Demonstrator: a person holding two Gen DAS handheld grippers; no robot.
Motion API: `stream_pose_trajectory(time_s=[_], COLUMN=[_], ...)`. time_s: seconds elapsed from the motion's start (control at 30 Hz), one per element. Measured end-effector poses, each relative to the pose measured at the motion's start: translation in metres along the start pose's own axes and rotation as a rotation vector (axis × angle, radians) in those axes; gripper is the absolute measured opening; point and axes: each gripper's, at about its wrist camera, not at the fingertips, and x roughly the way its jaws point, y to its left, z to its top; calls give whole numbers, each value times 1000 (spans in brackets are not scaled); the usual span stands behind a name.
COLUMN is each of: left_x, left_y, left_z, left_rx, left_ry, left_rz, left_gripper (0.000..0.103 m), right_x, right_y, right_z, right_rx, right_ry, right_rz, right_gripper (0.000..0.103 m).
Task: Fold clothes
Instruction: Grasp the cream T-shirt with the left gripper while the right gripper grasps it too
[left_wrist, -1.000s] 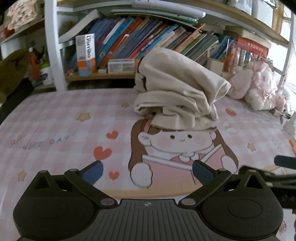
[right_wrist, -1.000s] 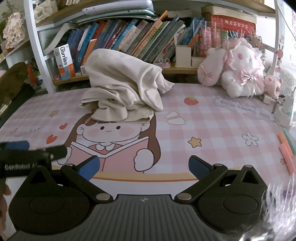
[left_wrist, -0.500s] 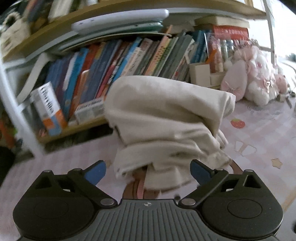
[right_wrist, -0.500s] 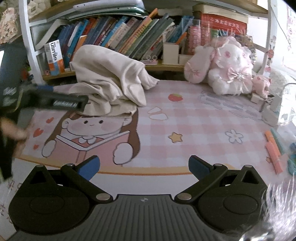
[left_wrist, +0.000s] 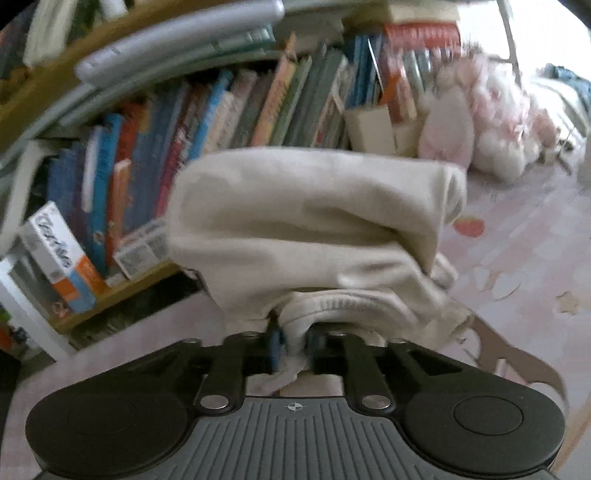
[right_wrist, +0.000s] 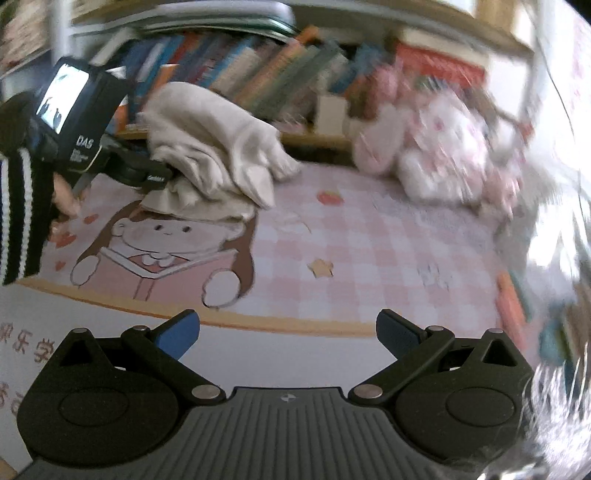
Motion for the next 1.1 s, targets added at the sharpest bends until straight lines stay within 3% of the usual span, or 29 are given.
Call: stream_pose_trajectory(time_s=[0.23,0.47,0.53,0.6,0.67,0.7,0.77,0.83,0.93,1.07,1.1], left_x=[-95,-172,-184,-195,-204,-208,-216,-216,-204,-196,-194], left_y=[6,6,5,4,3,1,-1,-5,-10,-27,-32], left_z=[-15,-26,-30,-34,-38,-39,-42,-45,-57,-76,-78], left_rx=[-149,-269,-297,-318,-354,-362,-378,-351,-314,-282,-274], left_ry=[-127,-159,-153,-161,-175,-182,-196,-186,-124,-85,-79], left_rz=[-98,-144,-142,-142,-153,-150,-143,-86,-6,18,15], left_gripper=[5,5,5,5,5,5,6,11,23,65,68], right_x=[-13,-21,-21,-21,-20,-20,-22,-25,-38,-60,-65], right_y=[38,77,89,97,100,101,99,94,77,53,48], right_z=[18,17,13,9,8,8,9,13,40,85,96], right_rx=[-446,-824,-931,-1011,-1056,-1074,-1097,-1105,-1043,-947,-926], right_ry=[-193,-367,-390,-421,-443,-451,-455,-451,-457,-492,-504], right_rz=[22,106,123,129,139,144,164,191,200,195,193], right_gripper=[103,96,75,65,63,58,36,10,7,6,6])
